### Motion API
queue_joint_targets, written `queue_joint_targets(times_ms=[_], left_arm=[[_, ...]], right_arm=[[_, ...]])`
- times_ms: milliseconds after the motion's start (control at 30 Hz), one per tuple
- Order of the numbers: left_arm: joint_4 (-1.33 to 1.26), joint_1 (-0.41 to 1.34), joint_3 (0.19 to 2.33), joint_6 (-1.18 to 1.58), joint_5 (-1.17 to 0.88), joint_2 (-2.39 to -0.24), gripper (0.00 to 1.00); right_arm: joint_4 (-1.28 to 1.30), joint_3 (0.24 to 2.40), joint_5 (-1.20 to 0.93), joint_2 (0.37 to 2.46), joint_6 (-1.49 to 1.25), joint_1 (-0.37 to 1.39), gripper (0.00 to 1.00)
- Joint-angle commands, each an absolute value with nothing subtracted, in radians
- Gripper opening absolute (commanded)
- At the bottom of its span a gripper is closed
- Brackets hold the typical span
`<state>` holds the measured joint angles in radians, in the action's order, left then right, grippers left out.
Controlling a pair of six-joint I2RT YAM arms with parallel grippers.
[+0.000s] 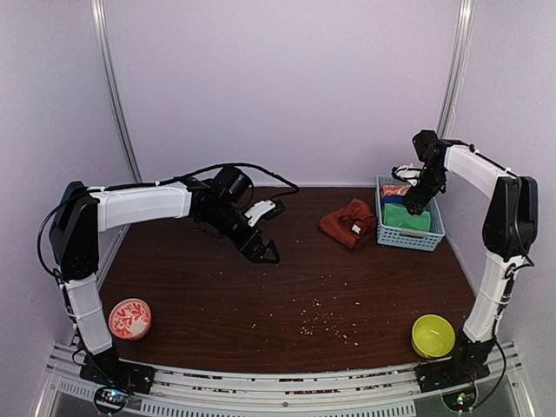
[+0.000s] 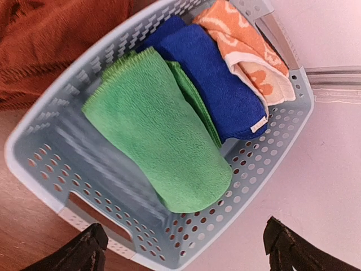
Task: Roll the towels
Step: Place the towel in the bin, then pick up the towel from the corner of the board.
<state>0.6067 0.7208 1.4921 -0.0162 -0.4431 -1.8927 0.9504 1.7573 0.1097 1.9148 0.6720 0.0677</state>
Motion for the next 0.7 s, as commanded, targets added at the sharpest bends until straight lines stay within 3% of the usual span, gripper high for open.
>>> queue_joint_targets(times_ms=[0,167,300,400,467,533,667], left_arm=[[0.605,0.716,1.493,-0.014,-0.367,-1.880,0.98],[0.550,0.716,1.467,-0.007,-0.203,-1.841,0.98],[0.396,0.708,1.377,0.040,-0.009,-1.732,0.98],[0.231,0.686,1.269,0.158,0.141,-1.646,0.98],[0.157,0.668,1.245,0.183,0.098,-1.620,0.98],[0.119,0.664,1.260,0.175,-0.030,-1.626,0.95],[0.108,0.664,1.322,0.197,-0.169,-1.673,0.70]], right_arm=[[0.960,1.720,-0.102,1.779,0.511,0.076,1.00],[0.886,1.646,-0.330,1.619,0.434,0.095,1.00],[0.680,1.475,-0.375,1.468,0.359,0.114,1.00],[0.676,1.446,-0.438,1.461,0.416,0.143,1.00],[0.687,1.440,-0.440,1.469,0.446,0.186,1.00],[0.624,1.392,-0.401,1.471,0.432,0.244,0.91],[0.556,1.401,-0.176,1.580,0.445,0.368,0.60]])
